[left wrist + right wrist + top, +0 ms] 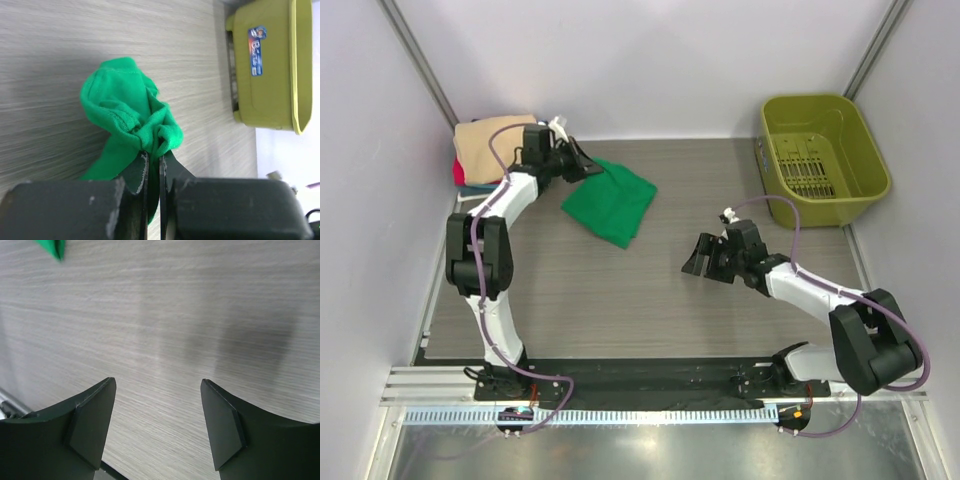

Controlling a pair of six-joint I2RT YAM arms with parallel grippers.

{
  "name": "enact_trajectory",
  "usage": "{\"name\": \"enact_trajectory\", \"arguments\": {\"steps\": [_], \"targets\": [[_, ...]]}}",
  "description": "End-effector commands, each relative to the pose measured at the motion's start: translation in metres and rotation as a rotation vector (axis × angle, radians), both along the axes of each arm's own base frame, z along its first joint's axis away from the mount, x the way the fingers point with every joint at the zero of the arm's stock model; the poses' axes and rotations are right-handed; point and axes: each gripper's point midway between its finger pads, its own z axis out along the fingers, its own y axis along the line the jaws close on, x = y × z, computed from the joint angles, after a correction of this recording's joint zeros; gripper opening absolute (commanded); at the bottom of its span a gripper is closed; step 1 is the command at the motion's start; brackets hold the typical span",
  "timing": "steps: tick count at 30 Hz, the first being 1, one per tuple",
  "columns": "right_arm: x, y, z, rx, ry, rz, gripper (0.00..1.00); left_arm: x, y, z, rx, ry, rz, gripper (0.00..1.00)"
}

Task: Fold and stack the t-shirts
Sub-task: Neatly place the folded tshirt to the corner

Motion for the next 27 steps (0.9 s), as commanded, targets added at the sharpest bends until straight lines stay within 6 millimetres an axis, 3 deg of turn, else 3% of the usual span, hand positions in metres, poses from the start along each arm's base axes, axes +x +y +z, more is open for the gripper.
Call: {"name": "enact_trajectory", "arguments": {"steps": [1,7,8,10,11,13,14,15,16,17,24,27], "targets": [[0.007,0.025,0.019,0.140,-0.098,0.029,0.74,-0.004,0.022,0.032,0.063,-0.018,0.026,0.00],[-0.007,0.045,-0.014,0.142,-0.099,0.060,0.72,0.005,0.052,0.073,0.118,-0.053,0.075,0.00],[-0.009,0.050,-0.015,0.140,-0.101,0.072,0.71,0.011,0.058,0.089,0.121,-0.083,0.085,0.00],[-0.007,0.052,-0.013,0.126,-0.119,0.081,0.71,0.011,0.065,0.099,0.139,-0.086,0.088,0.00],[-0.008,0.053,-0.014,0.115,-0.125,0.085,0.72,0.016,0.071,0.117,0.144,-0.126,0.101,0.00],[-0.007,0.052,-0.017,0.098,-0.130,0.083,0.72,0.018,0.082,0.122,0.165,-0.121,0.118,0.00],[-0.007,0.053,-0.018,0.102,-0.131,0.086,0.72,0.021,0.085,0.141,0.165,-0.160,0.126,0.00],[-0.008,0.054,-0.018,0.107,-0.127,0.096,0.72,0.022,0.085,0.138,0.167,-0.143,0.122,0.00],[-0.008,0.055,-0.021,0.104,-0.118,0.099,0.72,0.027,0.103,0.143,0.166,-0.147,0.158,0.00],[-0.007,0.055,-0.021,0.103,-0.118,0.098,0.72,0.029,0.108,0.149,0.160,-0.157,0.166,0.00],[-0.008,0.057,-0.025,0.101,-0.106,0.107,0.72,0.045,0.142,0.205,0.193,-0.290,0.245,0.00],[-0.008,0.057,-0.025,0.102,-0.107,0.108,0.72,0.055,0.160,0.205,0.178,-0.287,0.286,0.00]]}}
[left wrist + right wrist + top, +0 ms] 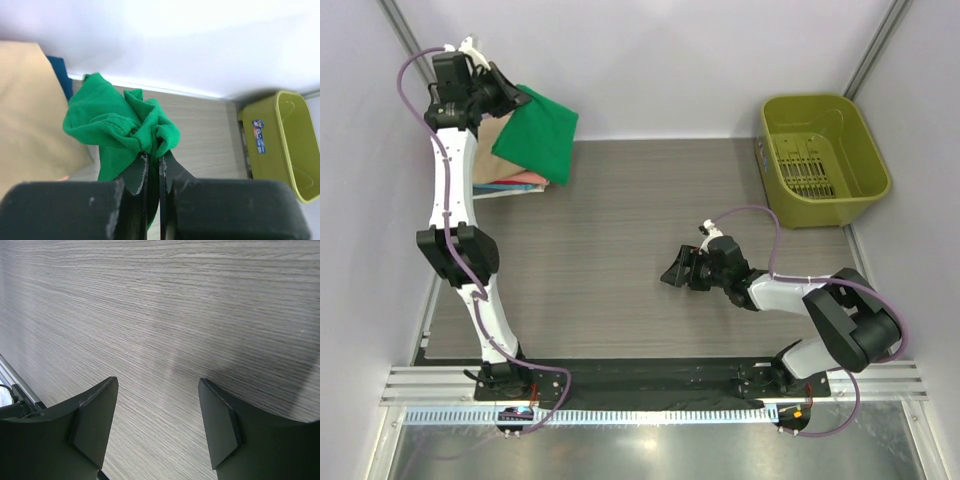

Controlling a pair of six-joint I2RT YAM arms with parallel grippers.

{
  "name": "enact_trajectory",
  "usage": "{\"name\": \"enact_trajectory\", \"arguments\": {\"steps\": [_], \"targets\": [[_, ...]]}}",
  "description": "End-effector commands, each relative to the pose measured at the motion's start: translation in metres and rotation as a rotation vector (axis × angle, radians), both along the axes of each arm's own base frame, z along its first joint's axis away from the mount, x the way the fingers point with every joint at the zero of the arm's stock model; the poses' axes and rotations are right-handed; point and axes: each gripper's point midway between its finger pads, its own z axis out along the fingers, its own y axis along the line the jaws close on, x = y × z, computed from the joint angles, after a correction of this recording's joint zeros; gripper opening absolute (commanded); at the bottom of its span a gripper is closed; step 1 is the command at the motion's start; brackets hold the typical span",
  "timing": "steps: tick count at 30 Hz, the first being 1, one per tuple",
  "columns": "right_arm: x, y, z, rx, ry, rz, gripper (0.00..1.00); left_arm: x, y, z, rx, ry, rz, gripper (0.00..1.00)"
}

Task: Fold and stack the t-shirts
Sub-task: Neatly place the folded tshirt to the corner

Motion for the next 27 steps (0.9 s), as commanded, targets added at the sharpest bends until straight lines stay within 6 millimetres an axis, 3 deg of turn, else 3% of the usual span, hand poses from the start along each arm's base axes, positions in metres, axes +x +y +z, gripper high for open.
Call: {"name": "enact_trajectory", "arguments": {"steps": [1,11,15,18,27], "targets": [[0.004,-0.001,-0.004,-0.022,-0.010,-0.002,0.72,0.004,0.020,0.023,0.007,-0.060,0.031,0.00],[0.001,0.000,-0.005,-0.022,-0.006,0.010,0.72,0.033,0.064,0.011,-0.027,-0.090,0.088,0.00],[0.002,0.001,-0.005,-0.020,-0.007,0.012,0.72,0.045,0.081,-0.009,-0.037,-0.065,0.110,0.00],[0.001,0.001,-0.005,-0.019,-0.006,0.011,0.72,0.052,0.094,-0.004,-0.020,-0.104,0.133,0.00],[0.002,0.001,-0.005,-0.020,-0.006,0.010,0.72,0.074,0.159,-0.038,0.011,-0.109,0.236,0.00]]}}
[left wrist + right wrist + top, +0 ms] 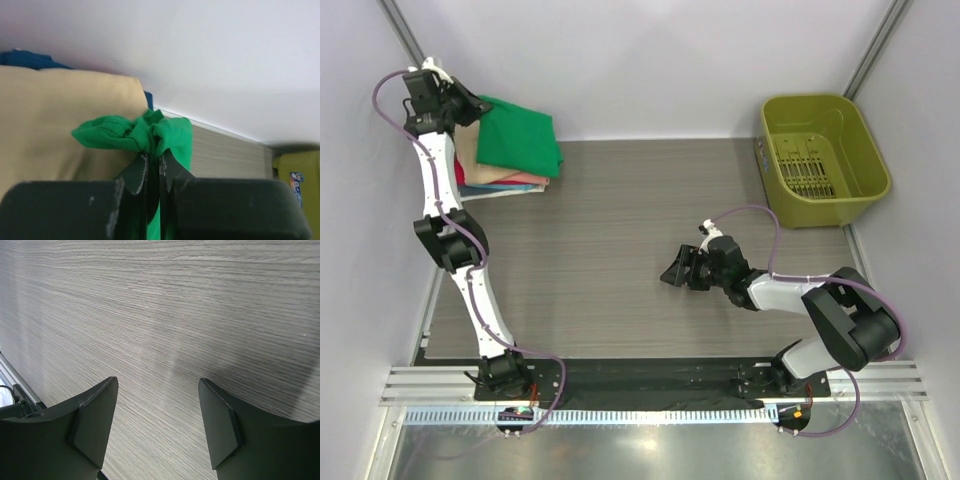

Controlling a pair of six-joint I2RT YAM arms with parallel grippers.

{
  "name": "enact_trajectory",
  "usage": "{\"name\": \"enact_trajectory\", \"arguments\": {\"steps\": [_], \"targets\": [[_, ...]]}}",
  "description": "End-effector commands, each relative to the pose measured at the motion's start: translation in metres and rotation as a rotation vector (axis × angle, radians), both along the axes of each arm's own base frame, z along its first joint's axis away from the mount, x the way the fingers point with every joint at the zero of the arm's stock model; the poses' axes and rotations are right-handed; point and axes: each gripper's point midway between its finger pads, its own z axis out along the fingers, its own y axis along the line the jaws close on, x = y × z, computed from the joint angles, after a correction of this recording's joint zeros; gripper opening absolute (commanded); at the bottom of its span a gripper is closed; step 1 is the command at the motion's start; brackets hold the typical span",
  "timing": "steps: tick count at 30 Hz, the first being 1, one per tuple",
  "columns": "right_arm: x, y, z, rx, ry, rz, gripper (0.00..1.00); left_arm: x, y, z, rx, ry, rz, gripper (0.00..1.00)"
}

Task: Fold and stack the t-shirts
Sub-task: Neatly place the folded tshirt to the corner

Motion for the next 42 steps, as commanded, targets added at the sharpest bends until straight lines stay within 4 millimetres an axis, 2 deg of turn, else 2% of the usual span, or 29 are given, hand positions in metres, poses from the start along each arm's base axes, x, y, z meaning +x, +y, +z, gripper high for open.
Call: {"name": "enact_trajectory", "arguments": {"steps": [1,9,12,13,18,25,32,36,38,39,42], "targets": [[0.001,-0.001,-0.005,-0.026,-0.002,0.005,0.72,0.012,0.037,0.024,0.055,-0.128,0.048,0.00],[0.001,0.000,-0.007,-0.032,0.009,0.007,0.72,0.024,0.075,-0.008,0.037,-0.119,0.080,0.00],[0.002,0.000,-0.006,-0.032,0.007,0.005,0.72,0.028,0.076,-0.012,0.039,-0.131,0.081,0.00],[0.002,0.000,-0.007,-0.032,0.009,0.005,0.72,0.031,0.078,-0.019,0.038,-0.125,0.083,0.00],[0.002,0.000,-0.007,-0.032,0.009,0.003,0.72,0.041,0.093,-0.009,0.095,-0.190,0.149,0.00],[0.003,0.000,-0.007,-0.036,0.012,0.002,0.72,0.040,0.118,0.004,0.164,-0.230,0.219,0.00],[0.003,0.000,-0.008,-0.037,0.015,0.004,0.72,0.035,0.131,0.001,0.161,-0.228,0.223,0.00],[0.004,0.000,-0.007,-0.036,0.014,0.002,0.72,0.037,0.125,-0.012,0.139,-0.208,0.194,0.02],[0.004,0.000,-0.007,-0.036,0.012,0.002,0.72,0.038,0.115,-0.016,0.105,-0.204,0.152,0.15],[0.004,0.001,-0.006,-0.033,0.010,0.003,0.72,0.038,0.109,-0.020,0.087,-0.199,0.130,0.39],[0.003,0.000,-0.006,-0.032,0.009,0.003,0.72,0.040,0.086,-0.013,0.043,-0.215,0.060,0.82]]}}
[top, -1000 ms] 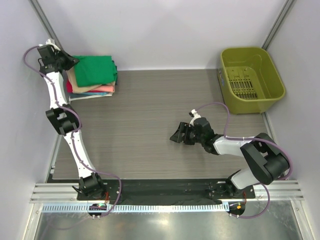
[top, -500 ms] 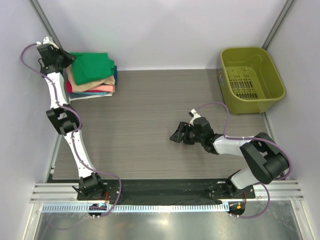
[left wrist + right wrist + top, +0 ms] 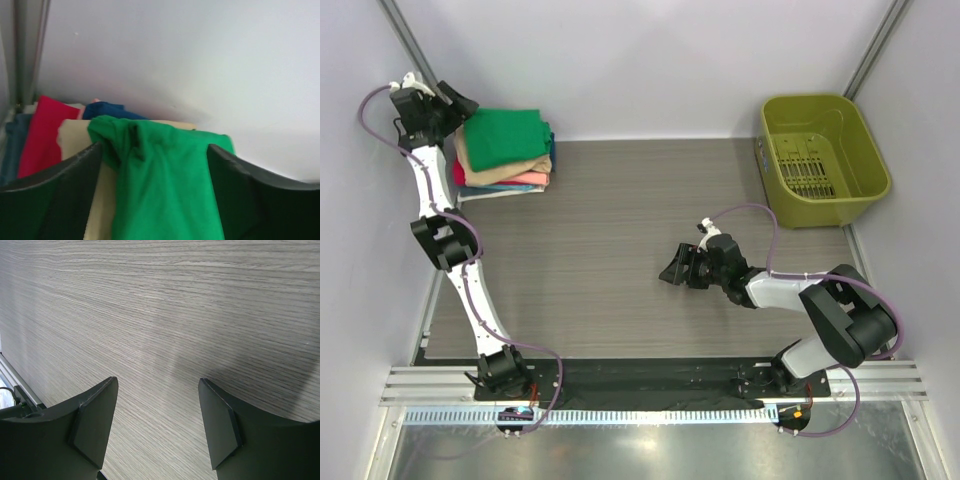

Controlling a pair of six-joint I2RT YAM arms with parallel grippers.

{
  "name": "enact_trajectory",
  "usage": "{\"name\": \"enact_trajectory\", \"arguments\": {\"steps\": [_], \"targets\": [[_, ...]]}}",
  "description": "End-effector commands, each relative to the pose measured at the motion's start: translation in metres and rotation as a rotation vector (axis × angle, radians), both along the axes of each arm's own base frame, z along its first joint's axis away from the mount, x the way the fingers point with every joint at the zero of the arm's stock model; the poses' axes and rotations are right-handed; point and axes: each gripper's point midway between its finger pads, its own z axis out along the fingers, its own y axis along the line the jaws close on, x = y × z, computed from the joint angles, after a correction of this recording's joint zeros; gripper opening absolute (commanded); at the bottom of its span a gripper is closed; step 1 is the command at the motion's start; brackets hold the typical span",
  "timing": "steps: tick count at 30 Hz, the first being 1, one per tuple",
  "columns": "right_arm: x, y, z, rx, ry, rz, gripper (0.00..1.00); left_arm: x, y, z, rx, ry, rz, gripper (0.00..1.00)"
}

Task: Fold and stack the t-shirts
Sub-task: Neatly place the folded tshirt to the corner, then reset both grippers

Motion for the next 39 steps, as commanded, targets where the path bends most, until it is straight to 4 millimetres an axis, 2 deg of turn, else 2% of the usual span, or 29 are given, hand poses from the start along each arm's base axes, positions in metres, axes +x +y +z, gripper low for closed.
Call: {"name": "enact_trajectory", "arguments": {"steps": [1,3,5,7,8,9,10,11,13,14,17,18,24,26,27,28,34,35,36,37,38,39], "targets": [[0.000,-0.003,-0.007,-0.035,0.005,-0.001,0.72,0.000,-0.014,0.040,-0.002,-0.111,-0.071,0.88],[-0.001,-0.003,-0.006,-0.031,0.004,0.000,0.72,0.002,-0.033,0.046,0.000,-0.118,-0.102,1.00],[0.000,-0.003,-0.005,-0.030,0.000,-0.002,0.72,0.001,-0.051,0.057,0.011,-0.130,-0.127,1.00],[-0.001,-0.003,-0.004,-0.026,-0.004,-0.001,0.72,0.000,-0.054,0.055,0.012,-0.112,-0.111,1.00],[-0.001,-0.003,-0.004,-0.025,-0.006,-0.001,0.72,-0.003,-0.058,0.068,0.021,-0.121,-0.101,1.00],[-0.002,-0.004,-0.004,-0.024,-0.006,0.000,0.72,-0.006,-0.056,0.065,0.031,-0.093,-0.076,1.00],[-0.002,-0.004,-0.004,-0.022,-0.008,0.000,0.72,-0.008,-0.046,0.069,0.061,-0.081,0.000,1.00],[-0.002,-0.003,-0.003,-0.020,-0.011,0.001,0.72,-0.016,-0.043,0.079,0.085,-0.074,0.044,1.00],[-0.003,-0.004,-0.002,-0.018,-0.013,0.002,0.72,-0.028,-0.033,0.085,0.133,-0.036,0.125,1.00],[-0.004,-0.003,-0.002,-0.014,-0.014,0.005,0.72,-0.040,-0.012,0.097,0.166,-0.020,0.259,1.00],[-0.005,-0.003,-0.001,-0.010,-0.019,0.009,0.72,-0.069,0.018,0.104,0.205,0.045,0.460,1.00],[-0.005,-0.003,-0.001,-0.009,-0.020,0.007,0.72,-0.081,0.019,0.110,0.213,0.056,0.492,1.00],[-0.007,-0.002,0.001,0.005,-0.029,0.017,0.72,-0.117,0.023,0.127,0.236,0.080,0.571,1.00],[-0.007,-0.002,0.002,0.008,-0.034,0.021,0.72,-0.124,0.017,0.131,0.225,0.081,0.565,1.00],[-0.008,-0.002,0.002,0.010,-0.036,0.023,0.72,-0.127,0.013,0.126,0.222,0.102,0.555,1.00],[-0.008,-0.002,0.003,0.012,-0.038,0.024,0.72,-0.135,0.004,0.129,0.221,0.106,0.544,1.00],[-0.008,-0.004,0.003,0.010,-0.040,0.011,0.72,-0.175,-0.035,0.119,0.220,0.158,0.491,1.00],[-0.008,-0.004,0.003,0.011,-0.041,0.009,0.72,-0.190,-0.048,0.115,0.219,0.165,0.473,1.00],[-0.008,-0.005,0.003,0.010,-0.042,0.008,0.72,-0.195,-0.055,0.112,0.215,0.152,0.467,1.00],[-0.008,-0.005,0.003,0.008,-0.043,0.005,0.72,-0.197,-0.073,0.109,0.222,0.143,0.428,1.00],[-0.007,-0.005,0.004,0.011,-0.044,0.004,0.72,-0.204,-0.081,0.108,0.234,0.134,0.416,1.00],[-0.007,-0.005,0.004,0.010,-0.045,0.003,0.72,-0.218,-0.091,0.092,0.242,0.151,0.399,1.00]]}}
